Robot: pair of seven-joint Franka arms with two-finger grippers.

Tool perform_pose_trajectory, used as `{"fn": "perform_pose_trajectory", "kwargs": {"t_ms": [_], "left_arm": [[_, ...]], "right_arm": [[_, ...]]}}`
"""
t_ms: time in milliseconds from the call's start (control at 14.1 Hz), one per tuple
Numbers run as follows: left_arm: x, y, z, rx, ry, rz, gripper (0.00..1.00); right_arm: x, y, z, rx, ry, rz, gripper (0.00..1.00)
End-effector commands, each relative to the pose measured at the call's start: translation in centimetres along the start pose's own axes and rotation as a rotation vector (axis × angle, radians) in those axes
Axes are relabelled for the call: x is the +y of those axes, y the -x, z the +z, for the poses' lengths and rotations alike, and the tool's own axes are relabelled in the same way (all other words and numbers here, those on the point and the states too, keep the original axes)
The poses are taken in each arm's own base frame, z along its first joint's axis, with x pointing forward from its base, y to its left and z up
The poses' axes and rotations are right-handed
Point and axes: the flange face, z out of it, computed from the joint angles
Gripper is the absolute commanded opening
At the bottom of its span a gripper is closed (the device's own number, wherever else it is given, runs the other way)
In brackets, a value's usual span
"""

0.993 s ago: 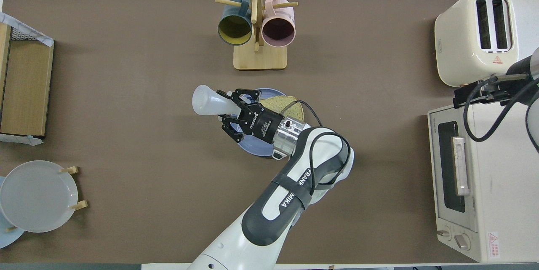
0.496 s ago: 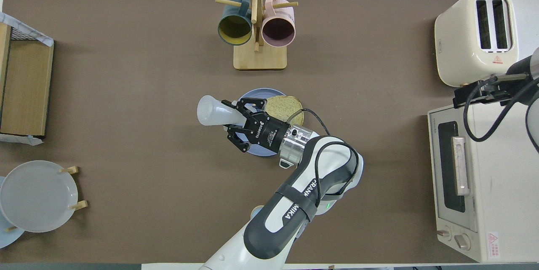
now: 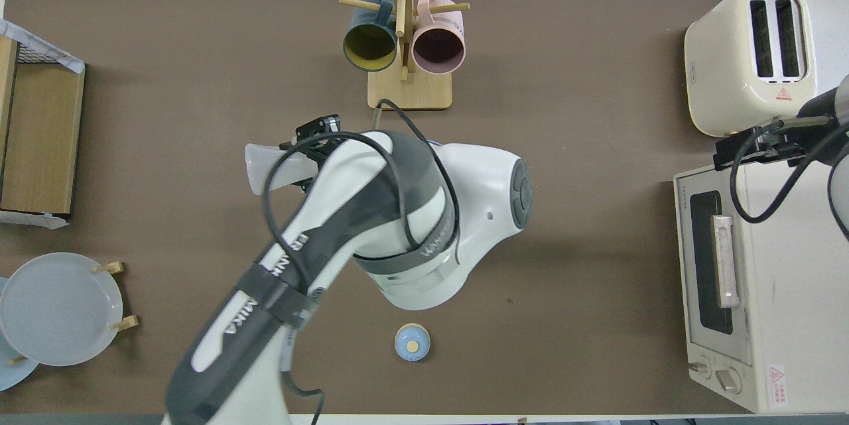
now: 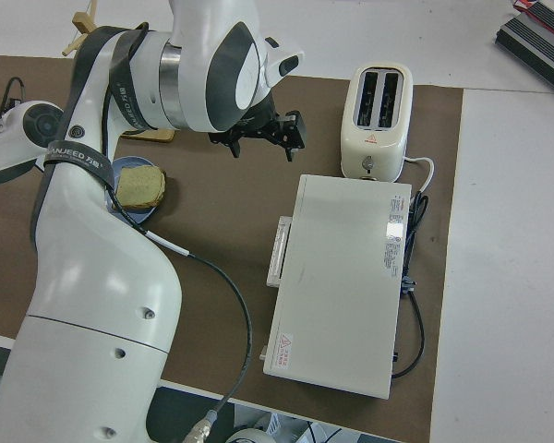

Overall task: Put bread on plate and add seasoning
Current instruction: 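Carry the bottle back beside the mug rack with the left gripper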

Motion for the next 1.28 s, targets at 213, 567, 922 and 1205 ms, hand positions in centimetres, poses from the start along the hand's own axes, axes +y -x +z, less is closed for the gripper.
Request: {"fn": "perform_pose_trajectory", "kwargs": {"t_ms": [213, 567, 922, 1205], "left_arm": [[-5.0, 8.2, 3.5, 0.299, 0.217, -0.311, 0.0], [-7.2, 9.4, 8.6, 0.557, 0.358, -0.676, 0.0], [-5.3, 9.0, 14.8, 0.858, 0.413, -1.092, 0.0], [-4.8, 8.7, 18.2, 1.023, 0.427, -1.27, 0.0]], "right_arm": [[0.2, 0.3, -0.3, 0.011, -0.015, 0.021, 1.0], [0.0, 0.3, -0.3, 0.011, -0.015, 0.018, 1.0], [0.2, 0.3, -0.3, 0.011, -0.015, 0.02, 1.0], [0.2, 0.3, -0.3, 0.011, -0.015, 0.021, 1.0]]}}
